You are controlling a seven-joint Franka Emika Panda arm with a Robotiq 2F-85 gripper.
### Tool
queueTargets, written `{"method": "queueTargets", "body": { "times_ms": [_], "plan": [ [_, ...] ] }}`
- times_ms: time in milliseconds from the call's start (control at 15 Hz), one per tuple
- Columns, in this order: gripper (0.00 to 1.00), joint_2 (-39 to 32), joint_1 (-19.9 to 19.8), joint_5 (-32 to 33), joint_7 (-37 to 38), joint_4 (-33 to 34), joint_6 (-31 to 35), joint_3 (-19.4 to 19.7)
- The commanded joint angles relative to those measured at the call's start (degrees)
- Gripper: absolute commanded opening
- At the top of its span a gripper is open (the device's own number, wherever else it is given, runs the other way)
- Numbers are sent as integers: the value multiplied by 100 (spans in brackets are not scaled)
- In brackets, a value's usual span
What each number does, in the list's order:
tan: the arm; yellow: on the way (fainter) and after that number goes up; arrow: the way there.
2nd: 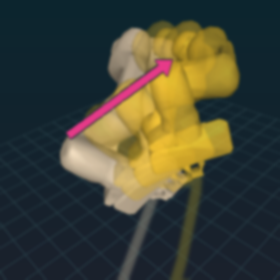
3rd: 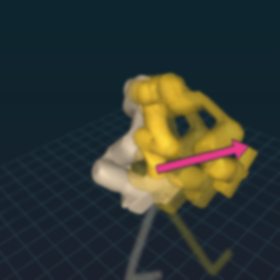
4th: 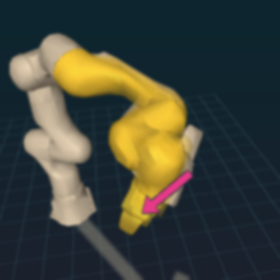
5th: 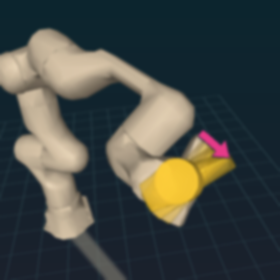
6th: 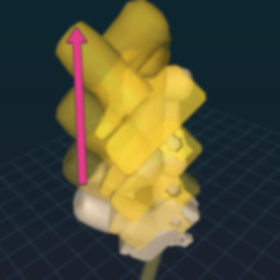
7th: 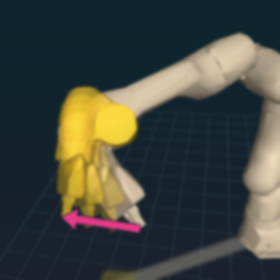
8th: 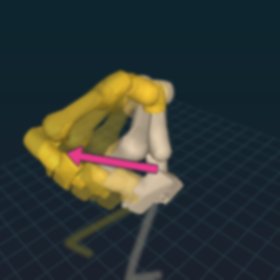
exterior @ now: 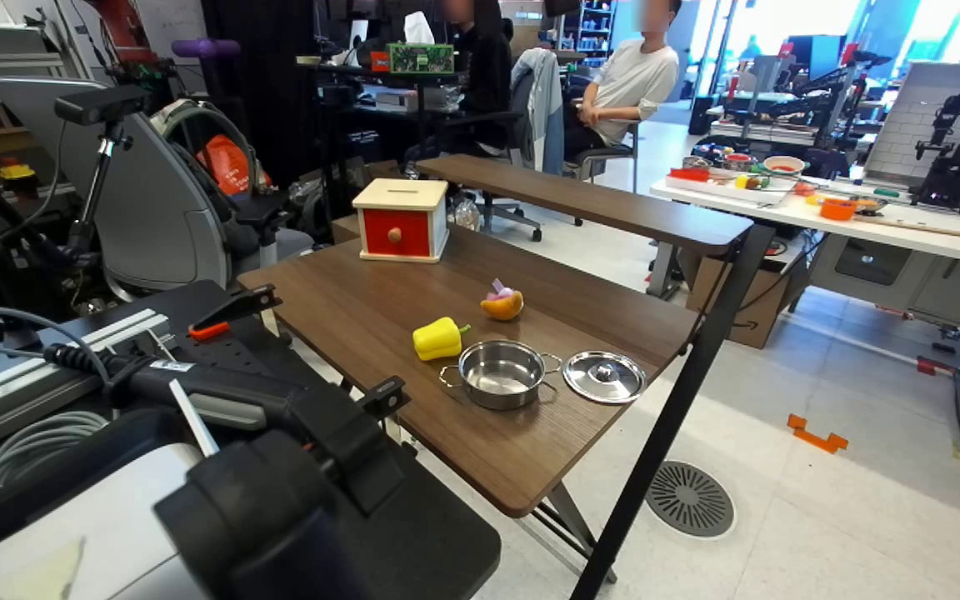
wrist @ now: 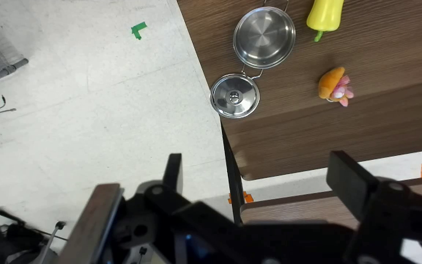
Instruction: Move the yellow pepper to the left
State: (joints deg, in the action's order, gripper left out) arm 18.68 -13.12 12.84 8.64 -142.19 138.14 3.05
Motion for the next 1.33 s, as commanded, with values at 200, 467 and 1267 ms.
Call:
{"method": "queueTargets", "body": {
  "times_ms": [200, 467, 1267],
  "plan": [
    [100, -340, 226, -177, -200, -46, 354, 101],
    [100, -915, 650, -643, -698, -92, 848, 77],
    [100, -3038, 1143, -4723, -3609, -73, 2199, -509]
  ]
}}
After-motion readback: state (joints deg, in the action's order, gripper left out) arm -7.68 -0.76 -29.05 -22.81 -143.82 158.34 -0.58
